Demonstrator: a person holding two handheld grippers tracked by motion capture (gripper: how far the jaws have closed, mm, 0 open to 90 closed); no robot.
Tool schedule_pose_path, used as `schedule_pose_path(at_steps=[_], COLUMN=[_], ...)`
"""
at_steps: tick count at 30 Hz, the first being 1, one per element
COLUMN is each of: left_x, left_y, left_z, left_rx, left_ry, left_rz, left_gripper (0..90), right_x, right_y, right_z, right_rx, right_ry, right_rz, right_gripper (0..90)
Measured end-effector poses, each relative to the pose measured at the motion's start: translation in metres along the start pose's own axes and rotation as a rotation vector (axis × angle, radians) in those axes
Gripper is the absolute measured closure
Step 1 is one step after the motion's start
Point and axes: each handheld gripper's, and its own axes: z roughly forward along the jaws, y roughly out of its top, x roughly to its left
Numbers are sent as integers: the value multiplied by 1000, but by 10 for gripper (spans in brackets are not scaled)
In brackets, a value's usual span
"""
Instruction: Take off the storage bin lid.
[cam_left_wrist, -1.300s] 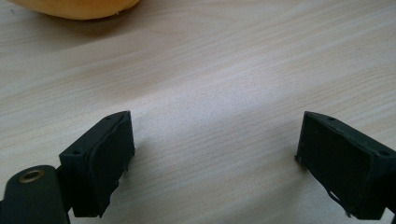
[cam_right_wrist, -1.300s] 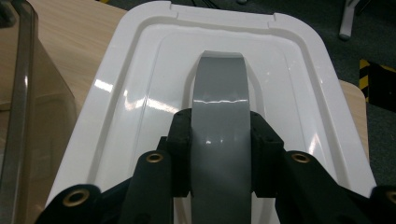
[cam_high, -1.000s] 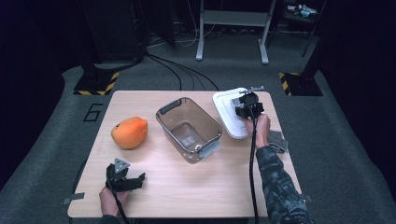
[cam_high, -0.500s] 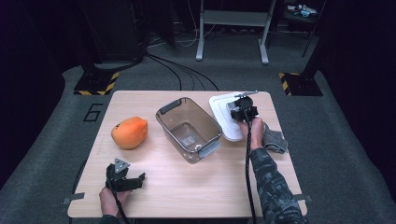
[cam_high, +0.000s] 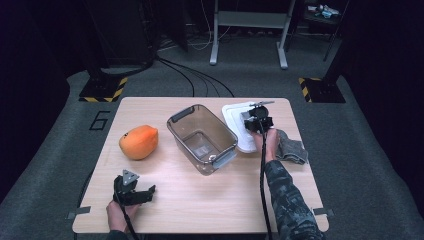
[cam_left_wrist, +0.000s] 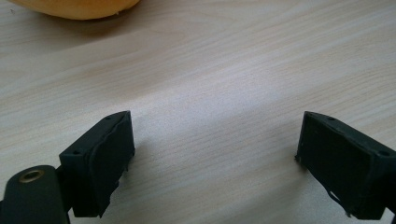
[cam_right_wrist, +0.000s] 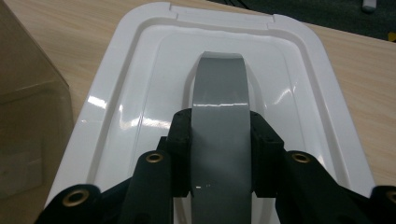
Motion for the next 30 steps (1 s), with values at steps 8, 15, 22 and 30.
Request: schedule_pose_path(at_steps=[8,15,22,30], left_x=[0,0,0,0], left_y=[0,0,0,0], left_z=[0,0,0,0], left_rx=[0,0,0,0], left_ry=[1,0,1,0], left_rz=[0,0,0,-1], left_gripper=[109,109,109,109], right_x=[0,0,-2,1], right_y=[-7,-13,-21,-26], right_z=[11,20,27,34], right_rx=[14,18,27,46], right_ry=[13,19,26,25], right_rz=[29,42,69,89], right_gripper=[662,661,661,660])
